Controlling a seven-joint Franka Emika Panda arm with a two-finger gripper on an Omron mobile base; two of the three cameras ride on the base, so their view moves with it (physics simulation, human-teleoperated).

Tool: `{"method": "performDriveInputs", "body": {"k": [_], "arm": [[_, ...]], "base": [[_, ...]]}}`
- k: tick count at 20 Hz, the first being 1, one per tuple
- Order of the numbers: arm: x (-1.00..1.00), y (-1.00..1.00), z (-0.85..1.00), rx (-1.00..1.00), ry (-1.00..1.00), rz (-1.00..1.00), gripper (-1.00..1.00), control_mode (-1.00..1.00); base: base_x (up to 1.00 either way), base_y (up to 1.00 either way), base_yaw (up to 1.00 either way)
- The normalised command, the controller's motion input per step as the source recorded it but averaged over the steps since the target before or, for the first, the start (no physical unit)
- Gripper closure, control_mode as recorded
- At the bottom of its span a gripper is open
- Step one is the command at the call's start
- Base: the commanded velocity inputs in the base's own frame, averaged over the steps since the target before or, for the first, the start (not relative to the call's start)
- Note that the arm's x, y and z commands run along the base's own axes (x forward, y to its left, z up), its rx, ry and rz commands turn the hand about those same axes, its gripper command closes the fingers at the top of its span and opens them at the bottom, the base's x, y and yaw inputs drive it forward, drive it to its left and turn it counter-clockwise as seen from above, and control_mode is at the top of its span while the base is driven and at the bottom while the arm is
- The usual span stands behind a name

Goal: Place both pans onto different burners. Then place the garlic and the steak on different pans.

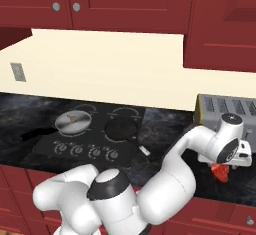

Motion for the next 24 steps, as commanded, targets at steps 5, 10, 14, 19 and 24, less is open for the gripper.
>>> {"method": "performDriveInputs", "body": {"k": [5,10,14,19,24], "arm": [[0.00,-0.01,-0.19,0.00,0.00,0.00,-1.00,-1.00],[0.01,0.00,-0.09,0.00,0.00,0.00,-1.00,-1.00],[0.01,0.00,-0.14,0.00,0.00,0.00,-1.00,-1.00],[0.03,0.00,-0.12,0.00,0.00,0.00,-1.00,-1.00],[0.05,0.00,-0.08,0.00,0.00,0.00,-1.00,-1.00]], "base": [[0.00,0.00,0.00],[0.00,0.00,0.00],[0.00,0.00,0.00],[0.00,0.00,0.00],[0.00,0.00,0.00]]}}
